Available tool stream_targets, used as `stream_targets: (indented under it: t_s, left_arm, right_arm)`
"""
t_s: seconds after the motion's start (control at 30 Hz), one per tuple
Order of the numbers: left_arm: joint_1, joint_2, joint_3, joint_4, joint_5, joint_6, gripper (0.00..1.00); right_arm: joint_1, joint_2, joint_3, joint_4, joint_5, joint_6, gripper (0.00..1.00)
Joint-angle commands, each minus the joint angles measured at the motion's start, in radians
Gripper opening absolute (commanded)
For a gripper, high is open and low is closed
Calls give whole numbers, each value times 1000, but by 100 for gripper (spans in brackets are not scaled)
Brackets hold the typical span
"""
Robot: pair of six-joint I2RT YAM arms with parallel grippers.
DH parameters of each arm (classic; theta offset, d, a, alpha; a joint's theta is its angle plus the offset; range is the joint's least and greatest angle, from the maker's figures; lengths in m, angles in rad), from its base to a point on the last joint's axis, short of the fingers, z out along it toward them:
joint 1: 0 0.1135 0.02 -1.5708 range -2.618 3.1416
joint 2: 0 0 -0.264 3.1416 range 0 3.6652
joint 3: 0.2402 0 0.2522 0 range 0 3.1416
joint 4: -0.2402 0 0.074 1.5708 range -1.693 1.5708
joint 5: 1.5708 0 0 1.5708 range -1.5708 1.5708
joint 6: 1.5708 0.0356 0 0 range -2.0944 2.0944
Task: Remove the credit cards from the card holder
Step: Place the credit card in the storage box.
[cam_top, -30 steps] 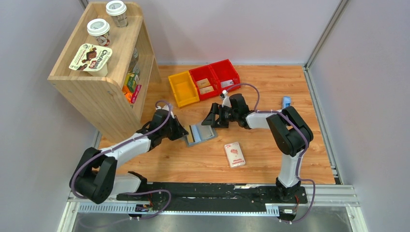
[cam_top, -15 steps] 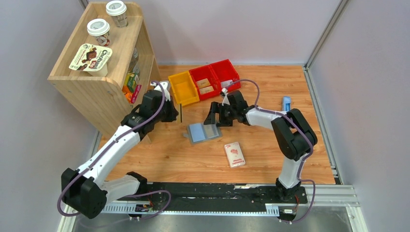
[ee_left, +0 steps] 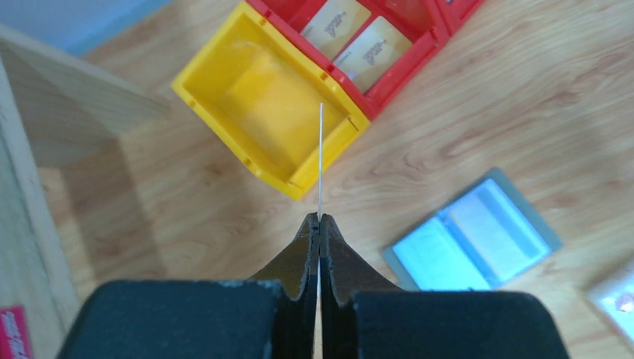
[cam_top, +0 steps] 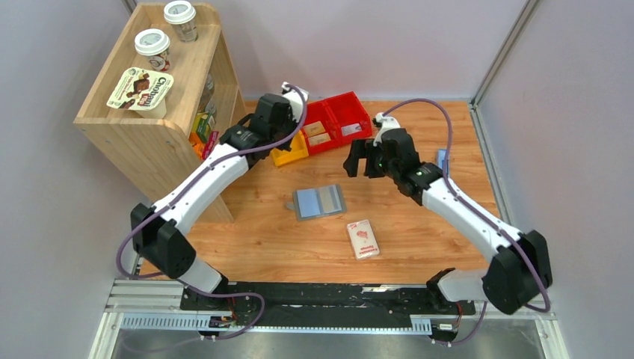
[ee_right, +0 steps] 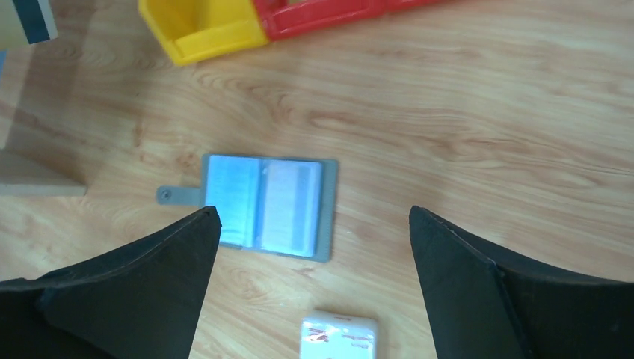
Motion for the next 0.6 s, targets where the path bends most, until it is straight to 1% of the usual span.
stream_targets:
  t_s: [0.0,0.13,0.4,0.43,0.47,0.57]
  left_arm:
    - [-58,111,136,27,-170,250,0]
    - [-97,257,252,81,-265,373,0]
    - [-119,599,556,122,-386,513,0]
    - [-119,651,576,131,-397,525,0]
    - [-120,671,614,137,-405,554,0]
    - [-121,759,644,209,-432,613,0]
  right_arm:
    - [-2,-147,-61,-76,255,-72,100]
    - [-5,-244,-81,-131,328,-91,100]
    - [-5,-370,-147,-188,415,-118,100]
    - [-5,-378,-153,-196,421,-123,100]
    - [-5,-384,-161,-202,426,-126,100]
    - [-5,-396,-171,-220,434,-127,100]
